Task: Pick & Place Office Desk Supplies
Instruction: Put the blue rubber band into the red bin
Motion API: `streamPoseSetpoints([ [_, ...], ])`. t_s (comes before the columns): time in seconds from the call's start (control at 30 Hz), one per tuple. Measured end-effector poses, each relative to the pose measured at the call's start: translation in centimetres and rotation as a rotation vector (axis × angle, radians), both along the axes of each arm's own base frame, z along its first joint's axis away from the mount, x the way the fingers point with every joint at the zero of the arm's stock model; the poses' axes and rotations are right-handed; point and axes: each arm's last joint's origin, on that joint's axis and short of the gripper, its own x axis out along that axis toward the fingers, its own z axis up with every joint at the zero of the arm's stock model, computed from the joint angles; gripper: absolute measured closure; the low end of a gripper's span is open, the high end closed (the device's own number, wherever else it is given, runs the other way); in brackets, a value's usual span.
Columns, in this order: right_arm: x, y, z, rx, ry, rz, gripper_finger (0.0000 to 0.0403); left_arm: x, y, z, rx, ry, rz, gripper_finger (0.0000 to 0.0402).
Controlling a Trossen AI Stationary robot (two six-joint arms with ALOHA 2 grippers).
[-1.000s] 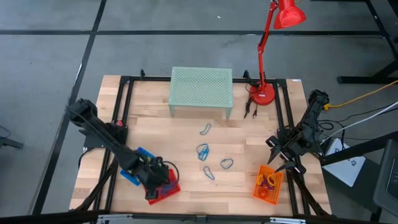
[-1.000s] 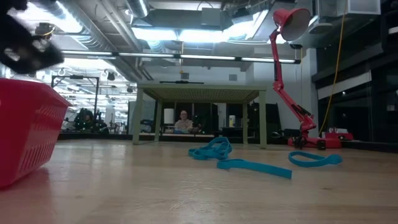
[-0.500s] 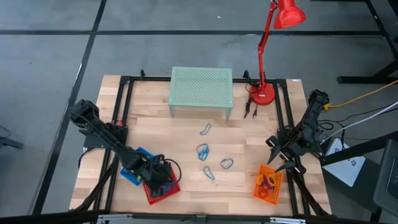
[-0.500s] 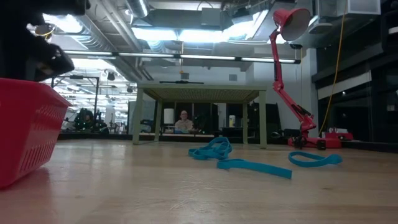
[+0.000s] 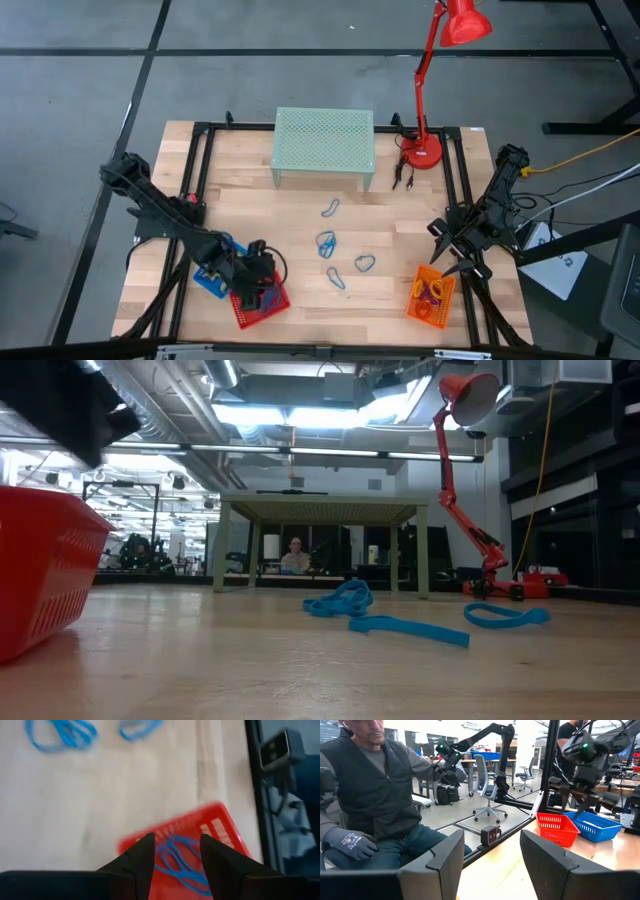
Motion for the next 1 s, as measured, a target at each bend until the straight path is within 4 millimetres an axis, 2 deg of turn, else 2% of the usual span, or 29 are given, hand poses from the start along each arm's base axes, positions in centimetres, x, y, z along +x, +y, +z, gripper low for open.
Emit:
streamPoseSetpoints([
  [0.13, 0.0, 0.0, 0.0, 0.0, 0.0, 0.0, 0.0208, 1.2, 2.0, 1.0, 0.087, -0.09, 0.026, 0.0247],
  [0.27, 0.0, 0.0, 0.0, 0.0, 0.0, 0.0, 0.0208, 3.7, 5.2, 1.3, 0.124, -0.137, 0.05, 0.0247],
  [0.43, 0.0, 0.0, 0.0, 0.0, 0.0, 0.0, 0.0208, 6.9, 9.4, 0.8, 0.153, -0.186, 0.074, 0.0247],
  [0.63, 0.0, 0.0, 0.0, 0.0, 0.0, 0.0, 0.0209, 9.7, 13.2, -2.3, 0.264, -0.134, 0.167, 0.0247],
  [1.0, 0.0, 0.0, 0.0, 0.0, 0.0, 0.0, 0.0209, 12.8, 15.3, -8.1, 0.251, -0.106, 0.172, 0.0245],
])
